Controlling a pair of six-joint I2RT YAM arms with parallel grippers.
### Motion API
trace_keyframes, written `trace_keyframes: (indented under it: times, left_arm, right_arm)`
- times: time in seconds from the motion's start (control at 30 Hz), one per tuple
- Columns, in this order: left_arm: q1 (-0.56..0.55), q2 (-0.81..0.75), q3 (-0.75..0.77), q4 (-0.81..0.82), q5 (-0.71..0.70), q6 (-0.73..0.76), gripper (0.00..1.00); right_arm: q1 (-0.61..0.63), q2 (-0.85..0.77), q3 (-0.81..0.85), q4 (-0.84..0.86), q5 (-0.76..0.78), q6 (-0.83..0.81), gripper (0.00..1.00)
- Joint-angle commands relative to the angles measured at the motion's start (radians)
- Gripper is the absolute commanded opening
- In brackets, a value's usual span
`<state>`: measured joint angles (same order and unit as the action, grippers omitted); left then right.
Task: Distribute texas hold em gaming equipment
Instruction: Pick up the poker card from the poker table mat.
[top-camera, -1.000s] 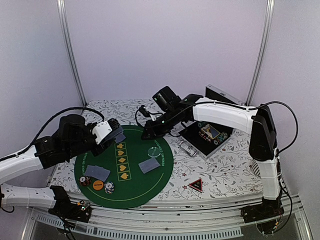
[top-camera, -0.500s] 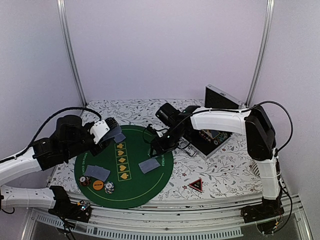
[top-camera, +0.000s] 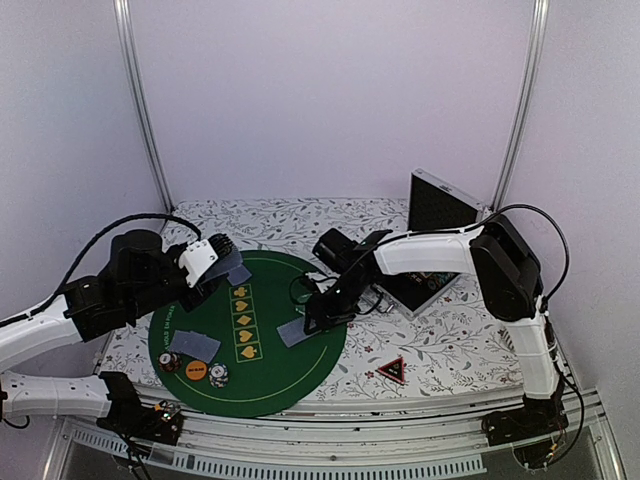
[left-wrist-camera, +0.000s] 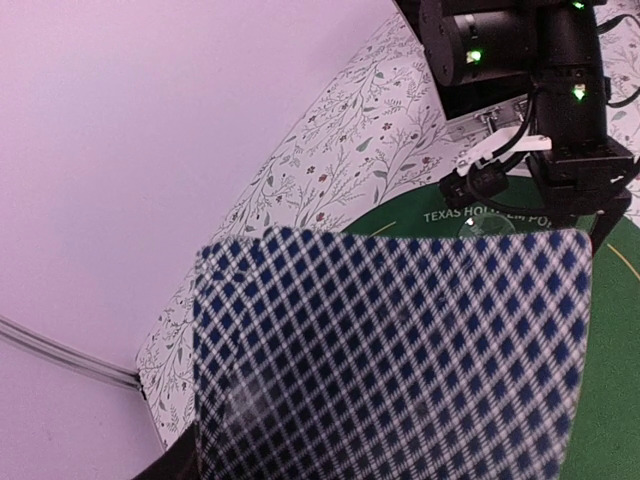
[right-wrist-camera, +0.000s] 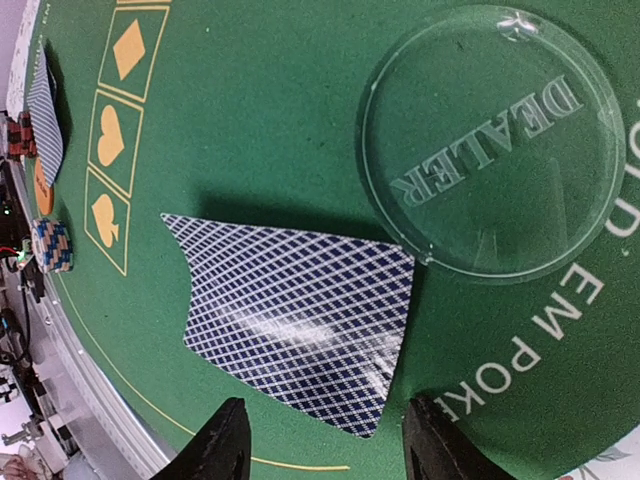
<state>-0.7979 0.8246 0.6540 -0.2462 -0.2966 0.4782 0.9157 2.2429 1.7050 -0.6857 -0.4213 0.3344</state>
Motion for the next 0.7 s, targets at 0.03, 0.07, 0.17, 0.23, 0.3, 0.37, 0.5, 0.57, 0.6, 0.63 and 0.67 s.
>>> trace_keyframes:
  times: [0.03, 0.07, 0.17, 0.23, 0.3, 0.37, 0.5, 0.57, 0.6, 0.63, 0.67]
  left_arm:
    - [-0.009, -0.012, -0.009, 0.031, 0.010, -0.009, 0.52]
    - [-0.010, -0.012, -0.009, 0.030, 0.010, -0.009, 0.52]
    - [-0.010, -0.013, -0.010, 0.029, 0.009, -0.007, 0.52]
    - [-0.010, -0.016, -0.011, 0.029, 0.008, -0.008, 0.52]
    - [-0.010, -0.020, -0.011, 0.030, 0.008, -0.008, 0.52]
    - [-0.010, -0.024, -0.012, 0.031, 0.008, -0.006, 0.52]
    - [-0.010, -0.024, -0.013, 0.031, 0.008, -0.006, 0.52]
    - [-0.010, -0.024, -0.012, 0.031, 0.007, -0.004, 0.52]
    - [-0.010, -0.025, -0.013, 0.031, 0.006, -0.004, 0.52]
    - [-0.011, -0.025, -0.012, 0.031, 0.004, -0.004, 0.52]
    - [-0.010, -0.025, -0.014, 0.031, 0.004, -0.003, 0.52]
  right_arm:
    - [0.002, 0.018, -0.063, 0.073, -0.105, 0.046, 0.52]
    - [-0.001, 0.013, -0.075, 0.090, -0.110, 0.053, 0.50]
    - [-0.018, -0.006, -0.129, 0.164, -0.129, 0.091, 0.43]
    - [-0.034, -0.032, -0.191, 0.250, -0.136, 0.126, 0.39]
    - [-0.049, -0.048, -0.272, 0.351, -0.174, 0.172, 0.36]
    - [-0.054, -0.055, -0.328, 0.444, -0.219, 0.230, 0.32]
    - [-0.055, -0.062, -0.396, 0.588, -0.281, 0.319, 0.27]
    - [-0.054, -0.066, -0.425, 0.634, -0.296, 0.354, 0.25]
    - [-0.054, -0.066, -0.434, 0.646, -0.296, 0.363, 0.24]
    - [-0.055, -0.064, -0.438, 0.653, -0.295, 0.371, 0.22]
    - [-0.055, -0.061, -0.444, 0.662, -0.298, 0.379, 0.18]
